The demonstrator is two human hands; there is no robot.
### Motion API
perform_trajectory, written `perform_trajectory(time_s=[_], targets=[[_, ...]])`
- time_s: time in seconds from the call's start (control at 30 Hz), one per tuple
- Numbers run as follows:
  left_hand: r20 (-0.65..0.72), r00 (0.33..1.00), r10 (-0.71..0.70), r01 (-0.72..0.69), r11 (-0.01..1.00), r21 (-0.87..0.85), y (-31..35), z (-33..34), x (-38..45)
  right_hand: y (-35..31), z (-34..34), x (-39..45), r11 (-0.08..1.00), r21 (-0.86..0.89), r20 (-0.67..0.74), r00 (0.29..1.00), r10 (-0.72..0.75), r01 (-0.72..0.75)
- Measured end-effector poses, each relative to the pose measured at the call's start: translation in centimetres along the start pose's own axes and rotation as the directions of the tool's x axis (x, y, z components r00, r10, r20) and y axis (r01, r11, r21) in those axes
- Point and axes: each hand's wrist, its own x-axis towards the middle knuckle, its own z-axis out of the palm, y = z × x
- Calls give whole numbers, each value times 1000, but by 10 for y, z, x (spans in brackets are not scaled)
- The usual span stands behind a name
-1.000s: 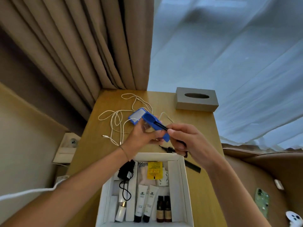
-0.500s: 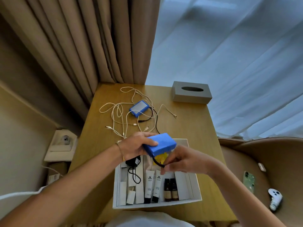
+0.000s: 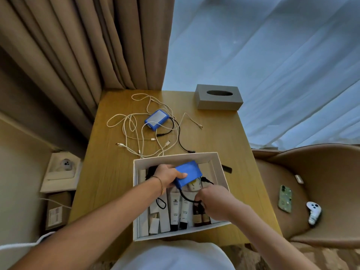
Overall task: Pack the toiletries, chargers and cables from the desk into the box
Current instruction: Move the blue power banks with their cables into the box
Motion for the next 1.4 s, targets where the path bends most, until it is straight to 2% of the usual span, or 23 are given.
perform_trajectory(time_s=[0.17, 0.37, 0.47, 0.57, 0.63, 0.73, 0.9, 1.03, 1.2, 1.27, 1.4], targets=[[-180, 982, 50, -58, 998, -38, -12, 15, 15, 6, 8, 6, 999, -36, -77, 997, -1, -2], [-257, 963, 79, -82, 997, -3, -15, 29, 29, 17, 19, 14, 998, -65, -183, 983, 1, -14], [-300, 947, 117, -97, 992, 81, -16, 38, 32, 23, 27, 18, 994, -104, -219, 976, 1, -25], [-353, 911, 212, -117, 956, 270, -18, 42, 31, 24, 31, 22, 987, -150, -232, 973, 17, -53], [-351, 898, 267, -130, 921, 367, -21, 42, 31, 21, 32, 24, 985, -156, -203, 978, 40, -72], [-364, 892, 269, -105, 905, 413, -22, 44, 32, 15, 34, 26, 987, -128, -130, 989, 77, -94], [-338, 909, 244, -109, 921, 374, -22, 42, 31, 15, 37, 31, 989, -111, -98, 991, 90, -101], [-315, 916, 249, -175, 954, 244, -25, 36, 20, 17, 40, 34, 992, -78, -97, 991, 91, -99], [-180, 954, 240, -193, 950, 246, -24, 27, -3, 22, 27, 34, 994, 72, -173, 981, 88, -76], [-134, 935, 329, -272, 906, 325, -18, 20, -15, 24, 11, 36, 991, 120, -223, 972, 79, -53], [-100, 807, 581, -464, 731, 501, 9, 1, -32, 29, -31, 45, 976, 216, -380, 919, 102, -19]])
